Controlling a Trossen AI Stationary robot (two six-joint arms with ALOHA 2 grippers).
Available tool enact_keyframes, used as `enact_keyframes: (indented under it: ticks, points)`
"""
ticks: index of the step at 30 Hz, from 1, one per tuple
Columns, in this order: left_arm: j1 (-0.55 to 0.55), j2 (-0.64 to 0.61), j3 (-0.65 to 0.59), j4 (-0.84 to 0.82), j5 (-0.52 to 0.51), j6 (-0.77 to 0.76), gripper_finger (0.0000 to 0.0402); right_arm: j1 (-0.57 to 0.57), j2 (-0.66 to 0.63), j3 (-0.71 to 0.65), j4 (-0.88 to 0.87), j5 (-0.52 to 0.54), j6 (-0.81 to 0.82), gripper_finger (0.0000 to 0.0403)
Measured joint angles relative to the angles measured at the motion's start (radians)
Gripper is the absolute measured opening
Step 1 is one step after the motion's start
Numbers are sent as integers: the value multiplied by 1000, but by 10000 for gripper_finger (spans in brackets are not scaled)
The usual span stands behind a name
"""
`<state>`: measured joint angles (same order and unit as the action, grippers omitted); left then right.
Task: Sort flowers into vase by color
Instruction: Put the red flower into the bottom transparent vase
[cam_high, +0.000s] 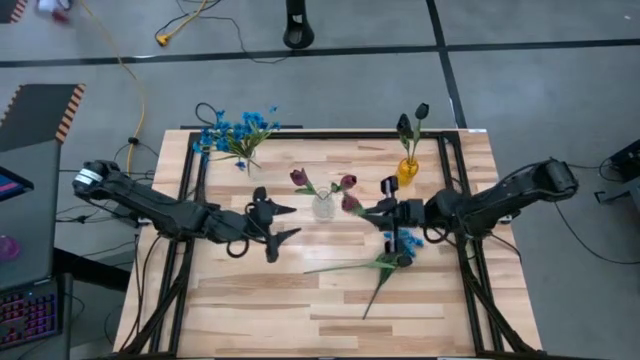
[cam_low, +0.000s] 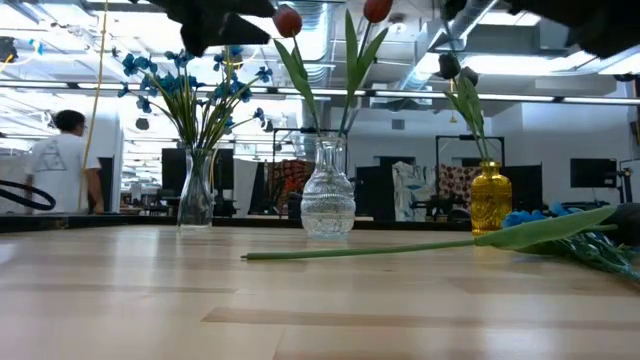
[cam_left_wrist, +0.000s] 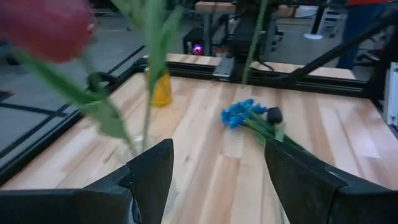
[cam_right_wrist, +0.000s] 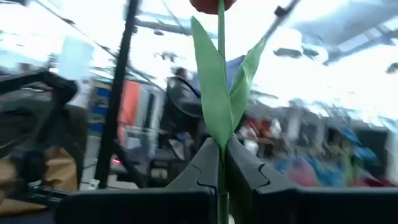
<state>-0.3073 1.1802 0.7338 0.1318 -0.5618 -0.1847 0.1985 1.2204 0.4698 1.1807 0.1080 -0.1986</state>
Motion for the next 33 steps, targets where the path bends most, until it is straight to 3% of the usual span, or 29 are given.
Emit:
enact_keyframes:
  ticks: [4,11,23,33]
  points:
    - [0,68,0,93,24,17,242,-33,101,17,157,-107,-59,39]
    - [0,114,-1,150,33,17,242,-90,289,85,387,-169,-73,39]
    - [0,108,-1,151,32,17,242,-173,484,285,387,-227,-145,39]
    - [0,108,-1,150,31,16,242,-238,522,337,385,-246,-150,39]
